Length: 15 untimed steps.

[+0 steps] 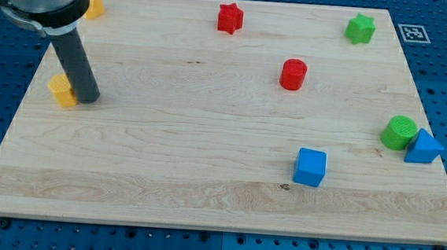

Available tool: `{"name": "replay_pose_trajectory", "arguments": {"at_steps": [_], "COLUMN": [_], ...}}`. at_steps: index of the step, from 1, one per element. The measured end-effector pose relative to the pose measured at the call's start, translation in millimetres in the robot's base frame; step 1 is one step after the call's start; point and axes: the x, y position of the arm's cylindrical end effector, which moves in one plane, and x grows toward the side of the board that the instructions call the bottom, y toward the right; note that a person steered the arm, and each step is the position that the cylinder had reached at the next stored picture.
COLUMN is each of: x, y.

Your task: Move the blue cube up and right a bit

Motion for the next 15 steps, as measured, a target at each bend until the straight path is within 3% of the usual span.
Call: {"name": "replay_pose_trajectory", "arguments": {"at_steps": [3,7,10,12,13,15], "x": [1,59,89,155,160,105], "y": [-13,150,167,221,266,307]}}
